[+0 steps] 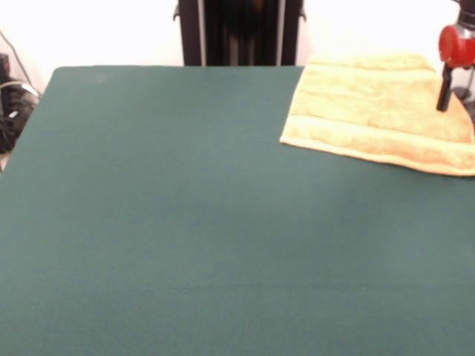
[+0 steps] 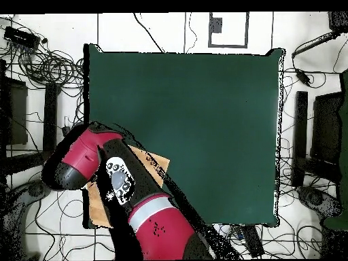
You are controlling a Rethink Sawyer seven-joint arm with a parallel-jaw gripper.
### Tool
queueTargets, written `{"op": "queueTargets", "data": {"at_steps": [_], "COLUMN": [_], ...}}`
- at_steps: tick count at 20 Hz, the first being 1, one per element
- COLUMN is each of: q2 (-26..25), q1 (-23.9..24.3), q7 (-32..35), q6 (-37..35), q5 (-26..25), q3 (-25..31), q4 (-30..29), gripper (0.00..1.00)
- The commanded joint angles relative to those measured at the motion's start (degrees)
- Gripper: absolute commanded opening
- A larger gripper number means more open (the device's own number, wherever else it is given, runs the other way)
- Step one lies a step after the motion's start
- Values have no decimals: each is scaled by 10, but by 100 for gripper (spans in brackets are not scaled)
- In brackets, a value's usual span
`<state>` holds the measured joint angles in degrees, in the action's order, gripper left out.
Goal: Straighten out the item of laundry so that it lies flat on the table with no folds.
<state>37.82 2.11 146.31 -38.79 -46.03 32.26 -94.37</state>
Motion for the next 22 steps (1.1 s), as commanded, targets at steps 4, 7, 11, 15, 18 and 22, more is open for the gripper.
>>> {"op": "queueTargets", "data": {"at_steps": [4, 7, 11, 15, 18, 22], "q2": [-19, 11, -20, -40, -48, -61], "q1": [-16, -30, -4, -13, -39, -68], "q7": [-79, 47, 74, 105, 127, 137], "q6": [9, 36, 32, 33, 81, 133], "q5": [-35, -21, 12, 24, 0, -17], "q3": [1, -60, -96, -144, -171, -210], "q4": [9, -109, -179, -197, -188, -176], "gripper": [100, 100, 100, 100, 100, 100]}}
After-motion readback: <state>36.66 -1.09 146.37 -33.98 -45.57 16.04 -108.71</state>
